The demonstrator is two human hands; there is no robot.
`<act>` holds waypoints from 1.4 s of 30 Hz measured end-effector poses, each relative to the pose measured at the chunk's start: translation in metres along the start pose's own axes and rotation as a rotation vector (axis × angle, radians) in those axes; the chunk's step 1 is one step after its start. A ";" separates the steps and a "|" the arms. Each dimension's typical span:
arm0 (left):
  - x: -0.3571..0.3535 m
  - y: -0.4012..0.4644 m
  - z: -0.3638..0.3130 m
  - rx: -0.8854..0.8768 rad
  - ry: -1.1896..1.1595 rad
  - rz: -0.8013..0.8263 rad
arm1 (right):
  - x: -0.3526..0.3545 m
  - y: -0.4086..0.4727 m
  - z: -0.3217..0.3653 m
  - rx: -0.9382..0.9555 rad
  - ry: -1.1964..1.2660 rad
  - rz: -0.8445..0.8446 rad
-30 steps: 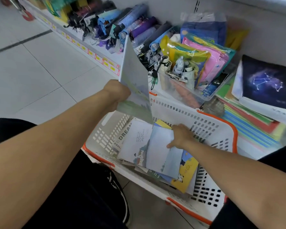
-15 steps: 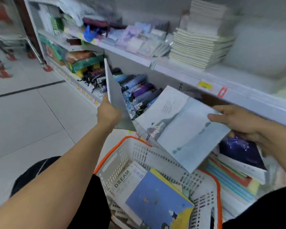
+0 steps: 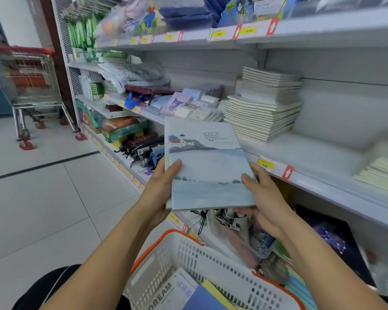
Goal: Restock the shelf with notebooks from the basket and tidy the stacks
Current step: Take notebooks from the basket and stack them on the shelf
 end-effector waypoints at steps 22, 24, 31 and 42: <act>-0.174 0.207 0.021 0.181 0.681 0.307 | 0.156 0.002 0.081 0.099 -0.393 -0.517; -0.181 0.222 0.019 0.181 0.838 0.404 | 0.165 0.009 0.083 0.037 -0.534 -0.497; -0.191 0.260 0.039 0.175 1.352 0.536 | 0.171 0.025 0.070 -0.271 -1.110 -0.672; -0.201 0.285 0.075 -0.185 1.488 0.328 | 0.166 0.033 0.066 -0.303 -1.270 -0.735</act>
Point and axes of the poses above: each hand's wrist, its own y-axis towards the middle knuckle, its own x-axis out of the back of the hand, z = x × y, the point moved 1 cm from there along y, towards the middle knuckle, and after that the axes turned 11 degrees about z, right-handed, at the moved point
